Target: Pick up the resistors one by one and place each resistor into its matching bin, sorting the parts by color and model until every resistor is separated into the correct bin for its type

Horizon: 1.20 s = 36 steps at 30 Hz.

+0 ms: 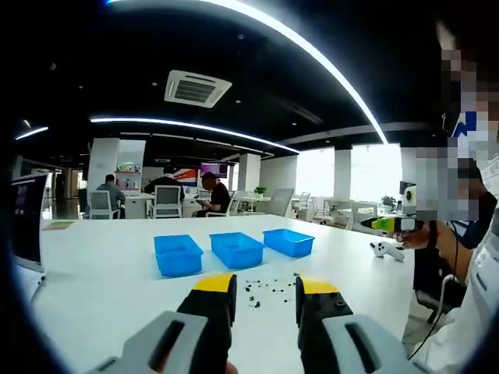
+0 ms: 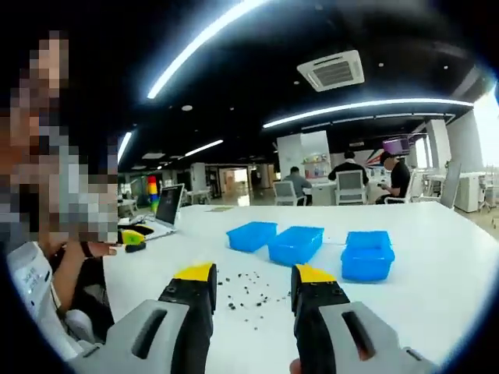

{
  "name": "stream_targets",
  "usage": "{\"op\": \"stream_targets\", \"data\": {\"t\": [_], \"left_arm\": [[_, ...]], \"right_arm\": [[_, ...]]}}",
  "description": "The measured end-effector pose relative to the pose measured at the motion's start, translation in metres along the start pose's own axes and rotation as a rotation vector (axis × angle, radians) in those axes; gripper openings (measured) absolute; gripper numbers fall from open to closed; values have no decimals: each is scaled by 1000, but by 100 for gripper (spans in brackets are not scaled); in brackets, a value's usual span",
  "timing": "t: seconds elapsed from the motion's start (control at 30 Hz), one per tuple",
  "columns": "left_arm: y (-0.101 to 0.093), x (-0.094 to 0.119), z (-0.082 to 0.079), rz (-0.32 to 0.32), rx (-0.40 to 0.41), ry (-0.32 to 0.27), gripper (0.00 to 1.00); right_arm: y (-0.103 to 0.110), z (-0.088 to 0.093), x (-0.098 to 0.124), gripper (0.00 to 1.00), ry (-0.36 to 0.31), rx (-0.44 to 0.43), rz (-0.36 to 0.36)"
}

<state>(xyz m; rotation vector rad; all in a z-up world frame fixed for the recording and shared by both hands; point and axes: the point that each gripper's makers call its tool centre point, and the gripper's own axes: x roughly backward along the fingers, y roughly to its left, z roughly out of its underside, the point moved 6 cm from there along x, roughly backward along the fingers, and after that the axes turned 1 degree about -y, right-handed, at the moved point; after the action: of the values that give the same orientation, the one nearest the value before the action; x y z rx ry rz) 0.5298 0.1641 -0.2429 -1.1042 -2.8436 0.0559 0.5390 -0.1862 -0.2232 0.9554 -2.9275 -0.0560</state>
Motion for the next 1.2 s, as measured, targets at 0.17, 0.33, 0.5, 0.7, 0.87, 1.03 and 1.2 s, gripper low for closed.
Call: {"op": "stream_targets", "data": {"t": [0.17, 0.33, 0.5, 0.7, 0.87, 1.03, 1.2], "left_arm": [[0, 2, 1, -8, -1, 3, 32], [0, 7, 2, -12, -3, 3, 32], [0, 10, 2, -15, -1, 0, 32], [-1, 11, 3, -14, 0, 1, 32], [-1, 12, 2, -17, 2, -1, 32], [0, 12, 2, -20, 4, -2, 31], [2, 13, 2, -23, 7, -4, 31]], "right_arm": [[1, -1, -10, 37, 58, 92, -24], [10, 10, -26, 34, 206, 157, -71], [16, 16, -43, 33, 306, 230, -132], [21, 21, -63, 31, 403, 382, -246], [25, 27, -82, 29, 526, 518, -368], [32, 33, -101, 27, 614, 601, -471], [10, 46, -126, 27, 779, 477, -328]]}}
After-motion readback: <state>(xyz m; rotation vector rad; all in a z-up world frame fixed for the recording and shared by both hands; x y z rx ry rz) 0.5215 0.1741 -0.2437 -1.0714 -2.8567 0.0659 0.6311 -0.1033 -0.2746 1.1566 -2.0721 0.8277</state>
